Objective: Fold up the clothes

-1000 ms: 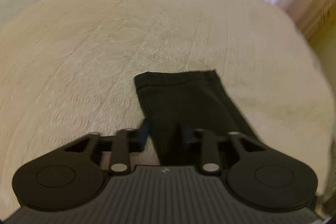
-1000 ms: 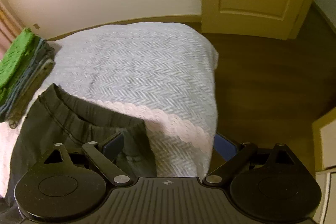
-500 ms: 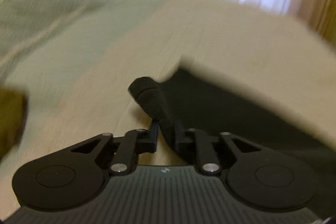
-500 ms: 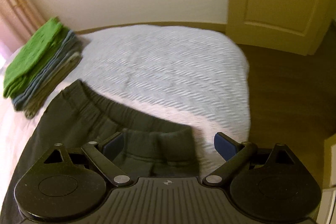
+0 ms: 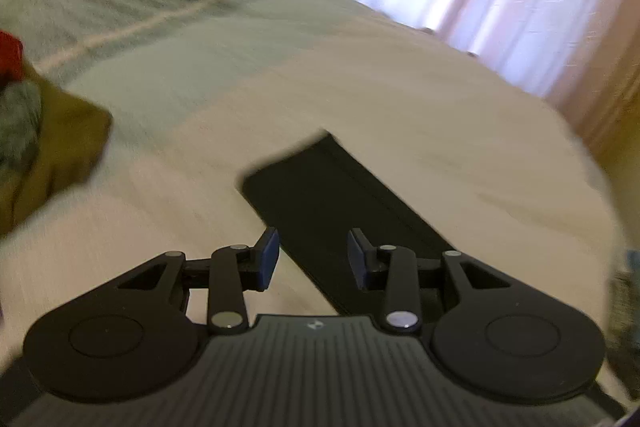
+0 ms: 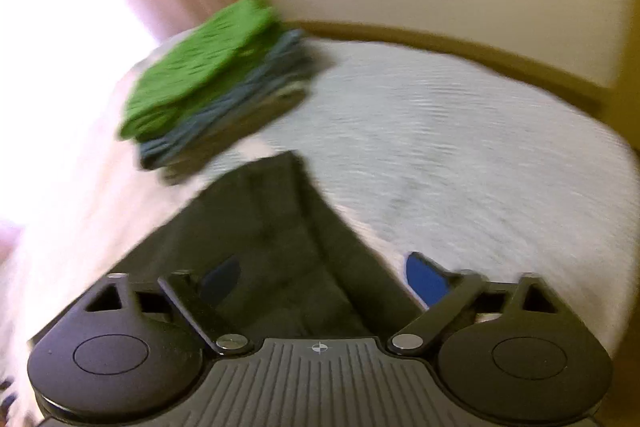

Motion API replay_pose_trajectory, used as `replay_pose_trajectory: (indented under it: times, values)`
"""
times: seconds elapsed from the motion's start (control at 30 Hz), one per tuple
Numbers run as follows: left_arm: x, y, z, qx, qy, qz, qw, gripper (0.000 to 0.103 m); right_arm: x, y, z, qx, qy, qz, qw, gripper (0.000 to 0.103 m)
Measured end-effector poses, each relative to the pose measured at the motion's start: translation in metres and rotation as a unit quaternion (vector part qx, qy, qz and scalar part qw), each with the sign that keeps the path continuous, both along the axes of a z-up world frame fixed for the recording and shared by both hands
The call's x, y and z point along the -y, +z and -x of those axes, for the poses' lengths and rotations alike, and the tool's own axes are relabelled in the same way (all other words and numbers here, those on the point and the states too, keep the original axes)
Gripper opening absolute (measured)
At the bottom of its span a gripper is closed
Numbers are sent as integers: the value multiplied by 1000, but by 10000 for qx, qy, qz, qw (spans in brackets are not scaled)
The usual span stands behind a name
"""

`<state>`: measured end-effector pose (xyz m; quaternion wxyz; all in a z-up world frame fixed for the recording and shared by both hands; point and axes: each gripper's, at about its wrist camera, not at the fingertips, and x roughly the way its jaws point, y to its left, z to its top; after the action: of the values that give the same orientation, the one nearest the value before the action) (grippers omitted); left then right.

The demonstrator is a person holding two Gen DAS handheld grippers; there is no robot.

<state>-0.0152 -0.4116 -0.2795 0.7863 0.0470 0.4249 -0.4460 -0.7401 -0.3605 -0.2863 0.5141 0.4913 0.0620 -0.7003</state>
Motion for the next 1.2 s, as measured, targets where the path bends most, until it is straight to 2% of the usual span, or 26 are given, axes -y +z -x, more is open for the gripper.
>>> replay_pose_trajectory:
  times: [0.03, 0.1, 0.23, 0.33, 0.47, 0.5, 0.53, 0.6, 0.67, 0.7, 0.87, 0.93, 1.0, 1.03, 1.07, 1.1, 1.13, 1.2]
  values:
    - [-6, 7, 6, -70, 35, 47, 10000, 32, 12, -6, 8, 187, 247, 68, 9995, 63]
    - [-17, 17, 23, -211, 90, 107, 9997, 33, 40, -21, 26, 662, 714, 138, 9952, 63]
    - [-44, 22, 78, -491, 150, 82, 9987, 33, 89, -46, 59, 1324, 1340, 284, 9817, 62]
    - [-67, 19, 110, -685, 389, -32, 9969, 33, 120, -67, 80, 1751, 1556, 343, 9716, 62]
    - [-91, 11, 135, -942, 667, -226, 9931, 33, 151, -94, 96, 2159, 1868, 476, 9572, 62]
    - [-96, 10, 141, -949, 699, -278, 9926, 33, 156, -99, 98, 2268, 1928, 513, 9533, 58]
    - [-100, 9, 147, -931, 718, -336, 9925, 33, 159, -103, 99, 2408, 1960, 535, 9491, 49]
    - [-105, 7, 155, -896, 755, -441, 9921, 33, 168, -113, 102, 2675, 2013, 551, 9407, 44]
    - [-110, 5, 161, -924, 819, -499, 9911, 33, 176, -122, 103, 2806, 1956, 485, 9384, 5]
    - [-112, 5, 164, -942, 844, -497, 9907, 33, 180, -125, 103, 2827, 1902, 424, 9392, 3]
    - [-114, 16, 178, -727, 779, -471, 9932, 33, 177, -103, 108, 2499, 2068, 987, 9408, 2]
    - [-112, 18, 178, -696, 784, -451, 9935, 33, 179, -112, 112, 2189, 1956, 738, 9531, 2]
    - [-113, 17, 181, -762, 800, -456, 9928, 33, 181, -130, 113, 2433, 1764, 369, 9530, 4]
    - [-114, 17, 182, -783, 793, -450, 9928, 33, 179, -135, 114, 2598, 1663, 281, 9508, 17]
    - [-115, 17, 184, -792, 778, -438, 9929, 33, 174, -131, 117, 2744, 1575, 302, 9482, 22]
    - [-116, 17, 185, -802, 763, -426, 9929, 33, 166, -125, 119, 2864, 1581, 350, 9443, 41]
    - [-118, 17, 187, -803, 760, -423, 9930, 33, 157, -118, 119, 2946, 1750, 390, 9387, 50]
    - [-123, 15, 188, -868, 809, -425, 9920, 33, 138, -109, 116, 3085, 2249, 323, 9237, 50]
